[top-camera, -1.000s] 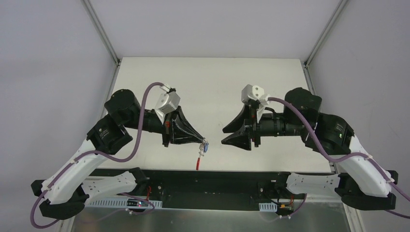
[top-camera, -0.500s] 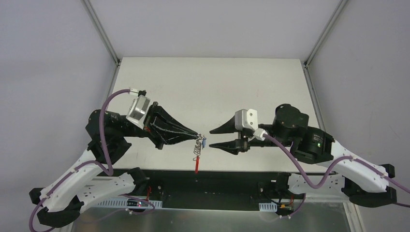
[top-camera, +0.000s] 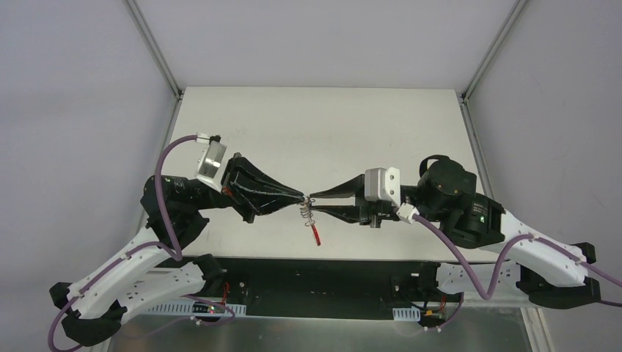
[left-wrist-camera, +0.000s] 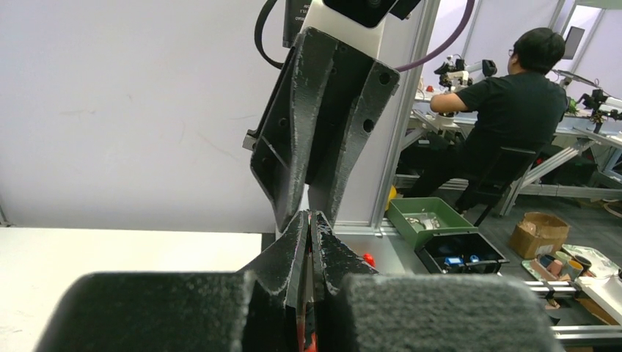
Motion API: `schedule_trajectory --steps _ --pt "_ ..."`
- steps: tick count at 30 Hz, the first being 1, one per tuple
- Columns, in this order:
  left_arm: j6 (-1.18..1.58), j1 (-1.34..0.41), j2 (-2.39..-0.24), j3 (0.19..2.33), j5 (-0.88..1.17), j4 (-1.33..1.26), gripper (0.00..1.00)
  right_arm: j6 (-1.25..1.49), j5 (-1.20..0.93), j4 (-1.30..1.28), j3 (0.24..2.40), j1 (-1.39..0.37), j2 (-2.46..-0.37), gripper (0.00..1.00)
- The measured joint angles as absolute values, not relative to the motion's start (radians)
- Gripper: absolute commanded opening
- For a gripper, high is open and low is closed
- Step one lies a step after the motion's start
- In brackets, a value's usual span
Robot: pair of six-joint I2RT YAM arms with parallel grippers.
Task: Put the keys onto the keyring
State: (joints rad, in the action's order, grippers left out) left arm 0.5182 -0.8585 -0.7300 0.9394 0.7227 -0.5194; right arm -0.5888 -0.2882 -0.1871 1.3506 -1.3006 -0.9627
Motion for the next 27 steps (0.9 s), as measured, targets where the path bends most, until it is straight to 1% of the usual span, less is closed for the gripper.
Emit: schedule_trajectory --steps 2,9,11,17,27 --pt "0.521 -0.859 -0.730 0.936 0.723 -0.529 0.00 -0.595 -0.284 -0.185 1.354 -1.304 -0.967 0.18" --pt "0.525 -0.859 -0.728 0.934 0.723 -0.550 0.00 -0.607 -0.270 -0.186 1.363 -1.313 -0.974 0.12" --pt "0.525 -0.859 -0.726 0.934 0.723 -0.552 0.00 -0.608 -0.269 -0.187 1.365 -1.315 -0.974 0.07" --pt "0.525 -0.859 -0.719 0.934 0.722 -0.553 0.00 -0.612 -0.264 -0.187 1.365 -1.320 -0.974 0.00" --pt "0.525 -0.859 -0.709 0.933 0.698 -0.553 0.00 -0.618 -0.262 -0.194 1.365 -1.327 -0.975 0.00"
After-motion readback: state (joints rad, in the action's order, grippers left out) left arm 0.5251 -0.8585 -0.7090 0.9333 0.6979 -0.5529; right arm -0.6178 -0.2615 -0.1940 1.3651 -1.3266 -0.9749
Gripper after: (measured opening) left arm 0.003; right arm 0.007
